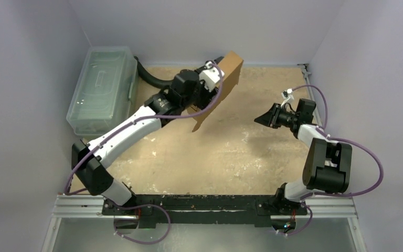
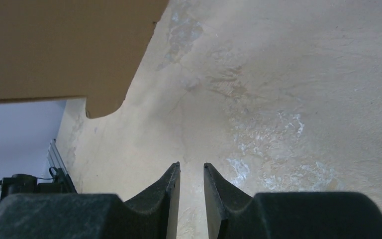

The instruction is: Fold the paper box

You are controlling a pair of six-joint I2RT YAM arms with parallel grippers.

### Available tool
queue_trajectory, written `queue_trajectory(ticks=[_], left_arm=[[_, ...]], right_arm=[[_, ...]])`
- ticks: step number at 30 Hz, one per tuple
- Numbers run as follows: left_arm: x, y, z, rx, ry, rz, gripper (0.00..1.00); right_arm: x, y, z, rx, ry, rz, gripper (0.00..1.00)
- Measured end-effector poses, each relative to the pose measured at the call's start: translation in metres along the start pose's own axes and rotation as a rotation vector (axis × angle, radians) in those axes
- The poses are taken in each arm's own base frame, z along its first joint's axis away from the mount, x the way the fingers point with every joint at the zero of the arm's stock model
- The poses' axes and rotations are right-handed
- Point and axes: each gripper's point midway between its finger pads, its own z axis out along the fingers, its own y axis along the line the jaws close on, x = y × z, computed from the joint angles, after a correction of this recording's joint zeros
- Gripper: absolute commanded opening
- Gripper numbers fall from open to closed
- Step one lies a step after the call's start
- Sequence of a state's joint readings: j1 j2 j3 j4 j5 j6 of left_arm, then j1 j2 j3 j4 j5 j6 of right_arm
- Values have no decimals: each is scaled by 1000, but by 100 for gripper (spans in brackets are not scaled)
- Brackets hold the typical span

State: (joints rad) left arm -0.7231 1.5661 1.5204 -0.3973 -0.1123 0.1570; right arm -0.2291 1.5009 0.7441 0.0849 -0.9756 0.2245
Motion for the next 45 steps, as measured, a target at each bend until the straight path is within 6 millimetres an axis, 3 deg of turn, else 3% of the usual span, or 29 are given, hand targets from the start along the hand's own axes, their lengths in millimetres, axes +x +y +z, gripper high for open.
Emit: queue_trajectory(ticks=[3,7,18,24,28,35,42,45], left_arm=[[-14,-27,-11,-2,-56,94,24],[-9,-64,-15,-31,-67,226,24],[52,-161,-5,-184,17,670,21],[81,-188,1,-211,44,753,23],[96,-198,5,-255,57,776,31],[131,-220,6,-304,85,827,54],[147,-232,8,-279,107,762,92],[158,-244,13,-210,139,711,99]], right_arm=[[1,0,0,3,4,7,26],[3,-2,0,13,8,15,27],[-7,-13,-10,46,-25,30,27],[-14,-25,-26,83,-65,52,27],[-21,-28,-35,97,-93,50,28],[-29,-26,-44,94,-118,39,28],[-34,-25,-51,104,-140,25,29],[-37,-23,-53,105,-144,10,29]])
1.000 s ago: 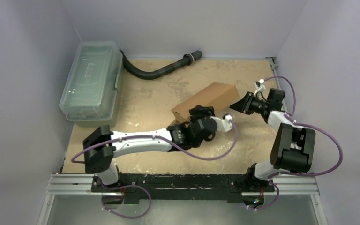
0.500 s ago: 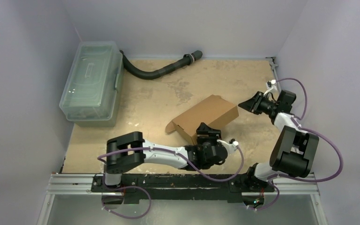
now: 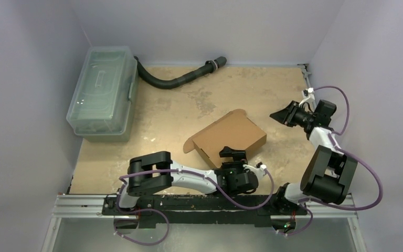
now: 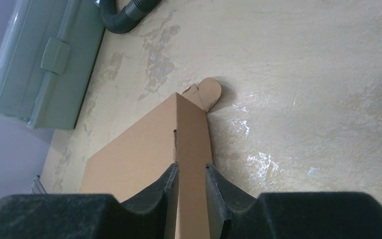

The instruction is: Fold the paper box

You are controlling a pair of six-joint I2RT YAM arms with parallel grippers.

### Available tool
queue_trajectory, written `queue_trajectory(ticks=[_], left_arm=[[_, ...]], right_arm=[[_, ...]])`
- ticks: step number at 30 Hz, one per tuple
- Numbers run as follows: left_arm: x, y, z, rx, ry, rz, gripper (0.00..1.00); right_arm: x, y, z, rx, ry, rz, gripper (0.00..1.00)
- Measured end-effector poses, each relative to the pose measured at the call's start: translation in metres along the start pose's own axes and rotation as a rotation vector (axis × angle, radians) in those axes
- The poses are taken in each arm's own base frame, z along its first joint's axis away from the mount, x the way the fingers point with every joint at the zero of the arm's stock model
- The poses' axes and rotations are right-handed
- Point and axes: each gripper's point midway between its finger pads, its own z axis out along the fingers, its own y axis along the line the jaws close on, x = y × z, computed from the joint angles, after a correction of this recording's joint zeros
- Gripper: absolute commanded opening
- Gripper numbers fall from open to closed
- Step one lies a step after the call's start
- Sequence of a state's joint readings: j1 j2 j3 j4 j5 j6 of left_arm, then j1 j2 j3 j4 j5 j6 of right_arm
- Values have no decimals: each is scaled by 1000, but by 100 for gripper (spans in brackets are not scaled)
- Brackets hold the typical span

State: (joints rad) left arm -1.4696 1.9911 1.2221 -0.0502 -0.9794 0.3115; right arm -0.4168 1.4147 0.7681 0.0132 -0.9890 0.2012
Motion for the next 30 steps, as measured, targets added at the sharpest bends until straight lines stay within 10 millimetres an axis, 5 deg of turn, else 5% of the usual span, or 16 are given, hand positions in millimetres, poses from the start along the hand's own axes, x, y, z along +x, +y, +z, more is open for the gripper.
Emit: queue_trajectory(ticks=[9,15,18,22,26,30], left_arm=[[6,-34,-10,227,29,-151,99],[-18,-10,-26,429,-28,-404,98],[-25,12,-38,513,-74,-529,89],[-13,54,-46,588,-120,-720,76],[37,138,-12,482,-116,-1022,35],[93,193,29,362,-79,-1252,10]], right_arm=[[-4,5,-5,4,-9,-47,30],[-3,9,-9,6,2,-83,30],[-1,13,-12,-10,25,-136,27],[0,24,-23,-61,97,-333,0],[3,35,-36,-113,181,-587,0],[49,46,-47,-244,355,-852,0]])
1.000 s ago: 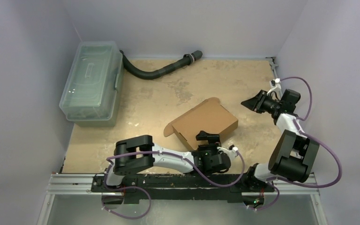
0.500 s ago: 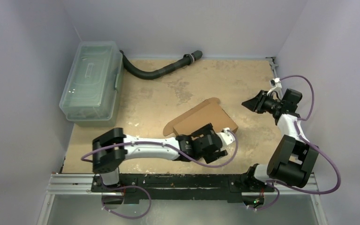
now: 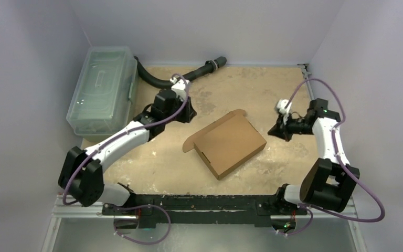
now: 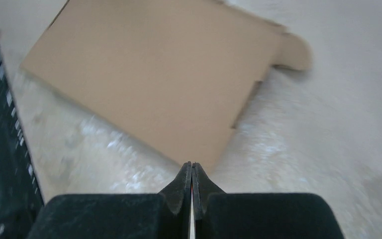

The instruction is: Fold the paper box

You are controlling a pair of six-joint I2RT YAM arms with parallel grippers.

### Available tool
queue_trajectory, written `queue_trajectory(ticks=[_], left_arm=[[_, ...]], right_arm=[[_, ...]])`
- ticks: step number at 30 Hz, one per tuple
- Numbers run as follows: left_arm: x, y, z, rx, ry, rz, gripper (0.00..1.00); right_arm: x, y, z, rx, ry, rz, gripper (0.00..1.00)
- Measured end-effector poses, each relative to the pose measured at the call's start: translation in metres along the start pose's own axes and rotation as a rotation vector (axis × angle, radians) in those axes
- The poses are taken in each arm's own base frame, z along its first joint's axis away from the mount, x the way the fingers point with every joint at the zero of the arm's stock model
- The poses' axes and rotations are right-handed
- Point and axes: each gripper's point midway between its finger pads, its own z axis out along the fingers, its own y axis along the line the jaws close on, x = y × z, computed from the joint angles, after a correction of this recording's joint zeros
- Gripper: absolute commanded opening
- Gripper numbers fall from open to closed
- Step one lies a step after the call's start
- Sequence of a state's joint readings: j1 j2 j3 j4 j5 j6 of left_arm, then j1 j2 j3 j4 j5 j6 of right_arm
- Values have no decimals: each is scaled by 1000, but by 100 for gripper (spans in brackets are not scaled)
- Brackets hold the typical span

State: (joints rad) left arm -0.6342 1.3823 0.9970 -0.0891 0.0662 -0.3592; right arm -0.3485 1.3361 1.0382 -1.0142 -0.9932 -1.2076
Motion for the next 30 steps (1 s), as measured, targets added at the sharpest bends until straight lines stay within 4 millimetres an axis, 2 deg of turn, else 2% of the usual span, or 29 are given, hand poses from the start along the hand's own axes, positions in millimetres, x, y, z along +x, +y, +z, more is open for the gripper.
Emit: queue_trajectory(ticks=[2,4,7,10,12,15,25,27,30], left_arm=[[0,23,11,-19,7,-64,4],[11,38,27,-16,42,-110,1],[49,47,50,0,155,-142,0],[81,49,62,24,251,-164,0],[95,47,66,46,296,-174,0],[105,40,66,87,322,-182,0],[137,19,58,163,381,-191,0],[141,12,57,176,390,-187,0],[147,0,56,200,399,-171,0]], right_arm=[[11,25,9,-97,65,-114,0],[21,49,19,-181,125,-218,0],[37,71,30,-241,198,-322,0],[52,81,41,-250,267,-390,0],[58,81,47,-250,299,-398,0],[63,75,54,-240,338,-390,0],[74,66,59,-213,414,-393,0],[78,59,64,-175,435,-367,0],[75,37,71,-59,451,-317,0]])
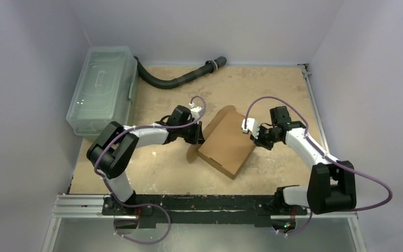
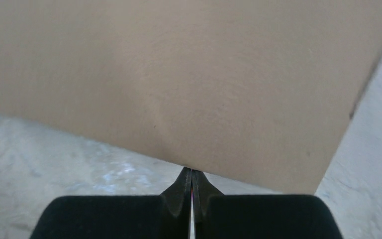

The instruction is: Fold the paper box

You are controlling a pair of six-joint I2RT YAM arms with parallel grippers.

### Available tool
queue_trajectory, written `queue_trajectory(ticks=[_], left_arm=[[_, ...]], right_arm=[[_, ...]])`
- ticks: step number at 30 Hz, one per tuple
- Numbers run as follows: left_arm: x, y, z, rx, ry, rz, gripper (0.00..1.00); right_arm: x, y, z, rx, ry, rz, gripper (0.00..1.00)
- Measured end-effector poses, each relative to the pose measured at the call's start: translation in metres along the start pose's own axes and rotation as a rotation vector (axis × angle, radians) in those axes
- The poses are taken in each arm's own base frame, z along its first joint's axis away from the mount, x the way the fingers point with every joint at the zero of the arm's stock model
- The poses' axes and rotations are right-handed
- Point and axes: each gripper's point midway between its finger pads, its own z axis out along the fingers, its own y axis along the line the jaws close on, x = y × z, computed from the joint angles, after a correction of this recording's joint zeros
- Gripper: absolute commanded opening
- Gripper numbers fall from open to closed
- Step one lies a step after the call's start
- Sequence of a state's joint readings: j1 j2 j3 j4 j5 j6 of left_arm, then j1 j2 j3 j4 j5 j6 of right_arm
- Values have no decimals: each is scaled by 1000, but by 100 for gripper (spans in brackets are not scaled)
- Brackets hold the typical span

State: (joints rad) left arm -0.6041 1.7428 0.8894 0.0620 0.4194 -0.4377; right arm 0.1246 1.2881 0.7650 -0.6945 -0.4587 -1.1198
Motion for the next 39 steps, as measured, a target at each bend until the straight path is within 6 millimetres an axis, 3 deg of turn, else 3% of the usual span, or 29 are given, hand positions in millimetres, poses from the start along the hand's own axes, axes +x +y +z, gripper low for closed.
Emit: queue_trajectory(ticks=[4,8,12,16,20,22,23,26,27,30,32,34,37,39], left_arm=[[15,-21,7,38,21,11,0],[25,-46,20,91,27,1,0],[30,-68,42,140,18,-26,0],[28,-77,52,142,-4,-53,3],[12,-73,30,73,-82,-44,22],[1,-75,6,53,-146,-29,37],[-6,-76,-10,44,-192,-21,50],[-30,-77,-59,47,-352,-9,78],[-37,-72,-71,52,-397,-22,82],[-52,-30,-96,39,-518,-137,84],[-52,5,-92,-10,-522,-236,84],[-44,22,-74,-24,-467,-306,84],[-38,30,-54,-27,-407,-348,82],[-46,34,-38,-33,-377,-346,80]], right_arm=[[-10,-35,0,113,7,57,0],[-41,-89,3,191,-28,74,0],[-65,-125,14,207,-78,119,1],[-68,-137,11,244,-82,168,6],[-77,-145,-27,348,-108,166,27],[-91,-143,-53,386,-159,138,42],[-100,-138,-65,388,-198,111,48],[-135,-103,-84,288,-368,30,53],[-146,-89,-82,233,-427,15,54],[-162,-50,-61,55,-527,38,55],[-160,-32,-38,-40,-522,90,57],[-153,-25,-18,-89,-490,159,59],[-142,-27,-3,-87,-456,237,60],[-139,-30,-1,-72,-457,274,61]])
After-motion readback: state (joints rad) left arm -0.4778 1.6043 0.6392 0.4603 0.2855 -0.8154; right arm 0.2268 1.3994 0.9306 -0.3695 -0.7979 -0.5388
